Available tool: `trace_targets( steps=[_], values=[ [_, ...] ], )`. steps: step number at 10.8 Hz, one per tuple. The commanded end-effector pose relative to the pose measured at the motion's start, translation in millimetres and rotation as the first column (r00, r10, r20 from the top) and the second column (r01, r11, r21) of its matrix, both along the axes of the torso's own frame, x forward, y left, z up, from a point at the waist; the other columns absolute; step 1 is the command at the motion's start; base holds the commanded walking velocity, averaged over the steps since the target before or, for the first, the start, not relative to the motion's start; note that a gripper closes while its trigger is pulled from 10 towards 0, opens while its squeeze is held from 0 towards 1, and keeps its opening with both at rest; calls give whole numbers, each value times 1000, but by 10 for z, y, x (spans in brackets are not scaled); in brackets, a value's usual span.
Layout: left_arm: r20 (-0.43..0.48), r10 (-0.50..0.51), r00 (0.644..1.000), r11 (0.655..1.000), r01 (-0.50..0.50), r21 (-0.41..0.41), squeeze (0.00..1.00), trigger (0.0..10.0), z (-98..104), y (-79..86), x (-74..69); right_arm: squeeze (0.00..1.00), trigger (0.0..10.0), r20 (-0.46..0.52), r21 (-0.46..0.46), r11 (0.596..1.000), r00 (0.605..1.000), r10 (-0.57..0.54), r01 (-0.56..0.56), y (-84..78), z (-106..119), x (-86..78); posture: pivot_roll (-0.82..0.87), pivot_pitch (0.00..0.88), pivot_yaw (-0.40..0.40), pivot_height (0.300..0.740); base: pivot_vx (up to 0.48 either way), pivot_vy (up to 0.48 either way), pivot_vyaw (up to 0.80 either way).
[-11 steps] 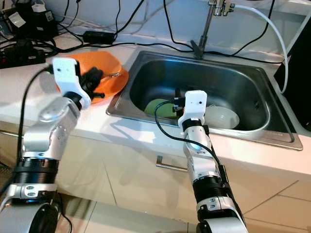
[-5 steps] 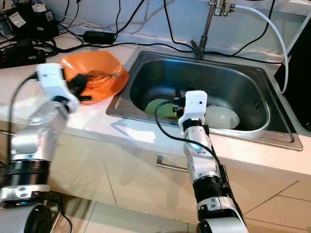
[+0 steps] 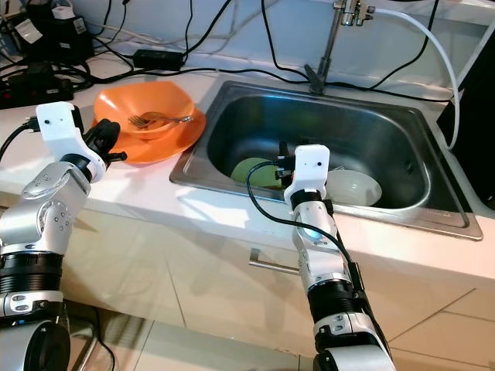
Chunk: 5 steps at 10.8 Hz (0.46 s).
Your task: Kitchen organization
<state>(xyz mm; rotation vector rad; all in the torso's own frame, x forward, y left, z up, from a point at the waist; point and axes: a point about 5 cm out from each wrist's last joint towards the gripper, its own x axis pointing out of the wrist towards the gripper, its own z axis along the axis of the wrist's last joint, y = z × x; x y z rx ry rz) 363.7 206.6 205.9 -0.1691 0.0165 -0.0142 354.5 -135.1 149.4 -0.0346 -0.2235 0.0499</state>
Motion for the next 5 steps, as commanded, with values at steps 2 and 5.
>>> trace_targets(
  steps=[2,5],
  values=[
    [-2,-117,993,993,117,-14,0,10000,-24,-305,33,0,10000,19,5,1000,1000,-6,6,-14,58,23,208,27,-21,740,0,0,0],
    [1,-156,988,988,156,-9,0,10000,-29,-405,39,0,10000,17,5,1000,1000,-13,13,-41,38,3,202,36,-18,740,0,0,0]
  ],
)
